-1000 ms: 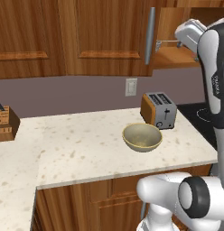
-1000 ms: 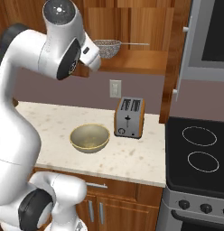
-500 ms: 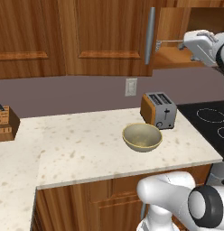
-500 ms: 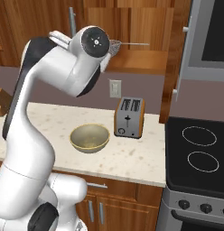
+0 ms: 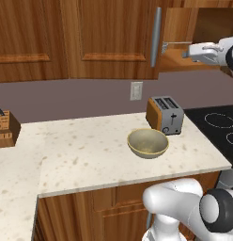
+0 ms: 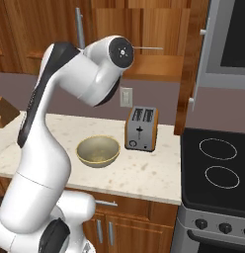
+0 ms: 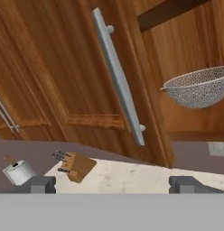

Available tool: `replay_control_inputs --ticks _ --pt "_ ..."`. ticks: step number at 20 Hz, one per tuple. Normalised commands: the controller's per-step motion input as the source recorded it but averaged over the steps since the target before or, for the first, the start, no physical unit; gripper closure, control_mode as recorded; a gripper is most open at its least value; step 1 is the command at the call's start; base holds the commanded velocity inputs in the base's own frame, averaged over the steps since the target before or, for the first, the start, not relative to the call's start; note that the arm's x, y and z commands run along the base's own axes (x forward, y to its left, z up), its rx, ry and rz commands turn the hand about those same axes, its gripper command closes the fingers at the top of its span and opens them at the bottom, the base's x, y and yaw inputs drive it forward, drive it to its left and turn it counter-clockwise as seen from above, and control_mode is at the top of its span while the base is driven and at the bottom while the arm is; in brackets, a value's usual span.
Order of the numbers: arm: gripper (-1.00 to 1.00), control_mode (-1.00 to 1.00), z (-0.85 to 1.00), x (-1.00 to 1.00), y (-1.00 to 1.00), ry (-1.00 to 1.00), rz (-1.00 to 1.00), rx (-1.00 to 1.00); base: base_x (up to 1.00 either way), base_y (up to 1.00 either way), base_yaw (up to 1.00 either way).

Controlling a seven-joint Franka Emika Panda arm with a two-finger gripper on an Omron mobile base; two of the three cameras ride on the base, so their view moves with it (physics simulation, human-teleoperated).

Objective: Open the cabinet and setup a tea strainer by placing it in the bowl upright.

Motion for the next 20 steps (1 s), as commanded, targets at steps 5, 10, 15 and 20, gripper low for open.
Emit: replay_control_inputs --ticks 5,10,15,20 --pt "-1.00 -1.00 0.00 0.36 0.00 0.13 0.00 -0.15 0.00 0.00 0.00" --pt "-1.00 -1.00 -0.04 0.28 0.00 0.01 0.00 -0.02 0.00 0.00 0.00" --pt "-1.00 -1.00 -0.14 0.31 0.00 -0.06 0.00 0.00 0.00 0.00 0.00" --pt "-1.00 -1.00 -0.11 0.39 0.02 -0.08 -0.03 -0.04 0.00 0.00 0.00"
